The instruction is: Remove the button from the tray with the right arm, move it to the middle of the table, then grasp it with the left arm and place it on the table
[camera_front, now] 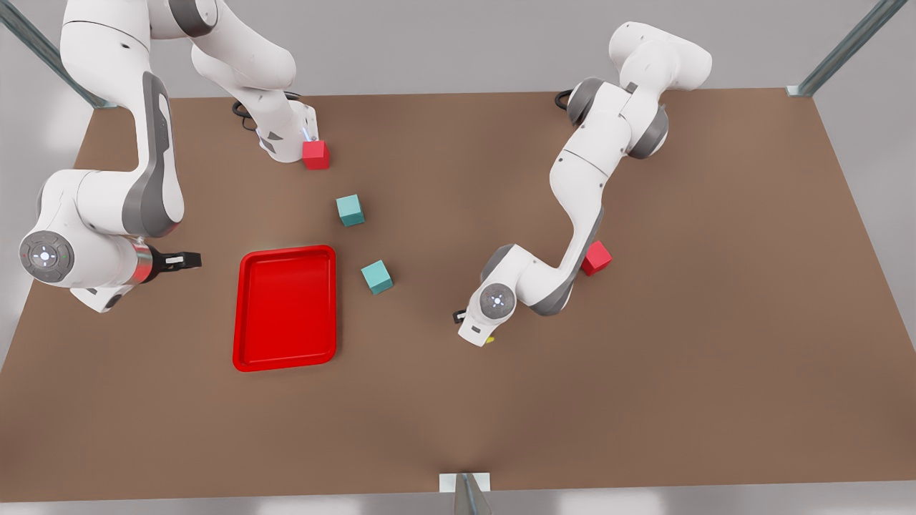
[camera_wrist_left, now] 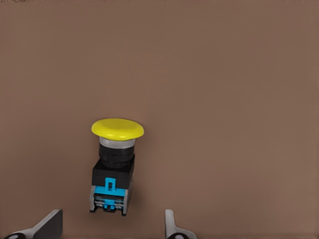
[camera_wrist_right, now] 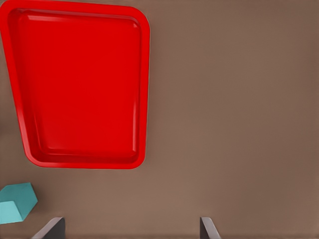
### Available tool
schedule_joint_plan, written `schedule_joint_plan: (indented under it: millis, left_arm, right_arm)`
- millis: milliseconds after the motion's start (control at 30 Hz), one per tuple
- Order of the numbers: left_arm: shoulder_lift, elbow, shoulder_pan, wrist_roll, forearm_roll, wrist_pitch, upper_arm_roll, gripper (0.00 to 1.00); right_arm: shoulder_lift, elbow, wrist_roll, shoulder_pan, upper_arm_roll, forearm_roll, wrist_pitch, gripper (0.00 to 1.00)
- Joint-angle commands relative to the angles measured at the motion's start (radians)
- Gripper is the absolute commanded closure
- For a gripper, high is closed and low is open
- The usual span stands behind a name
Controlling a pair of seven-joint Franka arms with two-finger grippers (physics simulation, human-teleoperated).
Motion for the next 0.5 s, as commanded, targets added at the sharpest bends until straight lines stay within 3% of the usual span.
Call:
schedule_joint_plan:
  millis: [0,467]
  left_arm:
    - [0.001,0.007,0.0,0.035,-0.002,-0.001,-0.001,0.0]
    - [0.029,0.021,0.008,0.051,-0.001,0.03,0.007,0.0]
  right_arm:
    - [0.0,0.0,-0.007,0.0,0.0,0.0,0.0,0.0]
    - [0.003,0.002,-0.009,0.0,0.0,-0.009,0.0,0.0]
